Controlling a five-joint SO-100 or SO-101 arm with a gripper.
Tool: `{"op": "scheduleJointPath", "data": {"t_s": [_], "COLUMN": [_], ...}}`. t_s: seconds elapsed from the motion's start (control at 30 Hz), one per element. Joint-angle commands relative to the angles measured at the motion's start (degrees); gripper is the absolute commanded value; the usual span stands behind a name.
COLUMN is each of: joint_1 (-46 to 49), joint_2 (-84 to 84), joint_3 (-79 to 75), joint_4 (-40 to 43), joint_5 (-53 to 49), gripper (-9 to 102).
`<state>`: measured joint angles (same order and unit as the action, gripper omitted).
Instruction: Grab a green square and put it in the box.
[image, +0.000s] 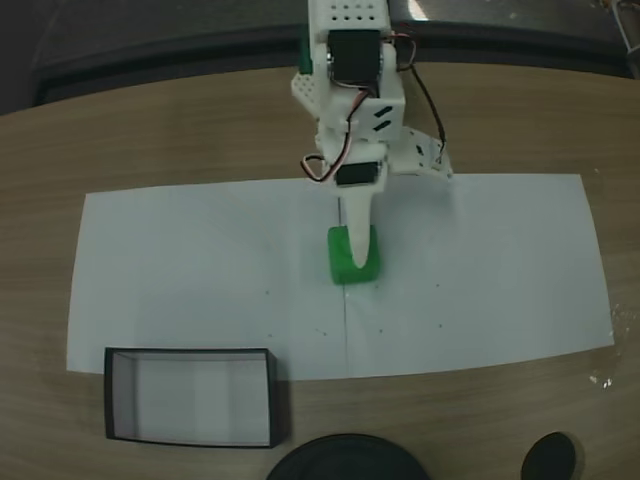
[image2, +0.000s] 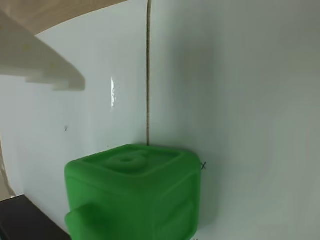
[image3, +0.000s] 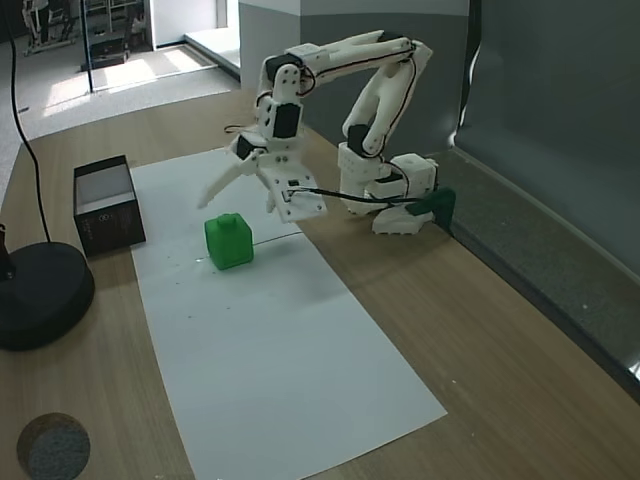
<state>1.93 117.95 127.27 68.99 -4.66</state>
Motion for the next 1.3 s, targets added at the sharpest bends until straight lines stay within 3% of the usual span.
{"op": "scheduleJointPath", "data": {"t_s": [0.0, 0.13, 0.4, 0.57, 0.87, 1.07, 1.27], "joint_1": [0.1, 0.3, 0.2, 0.6, 9.6, 17.9, 19.2], "joint_2": [-8.4, -16.7, -25.1, -24.3, -14.2, -18.8, -29.9], "joint_3": [-8.2, -12.9, -17.7, -21.8, -51.5, -59.2, -59.5], "joint_4": [-0.2, -0.2, -3.2, -3.2, 1.3, -9.8, -17.2], "joint_5": [0.5, 0.7, 0.9, 0.9, 0.9, 0.9, 0.9], "gripper": [47, 44, 13, 12, 13, 13, 13]}}
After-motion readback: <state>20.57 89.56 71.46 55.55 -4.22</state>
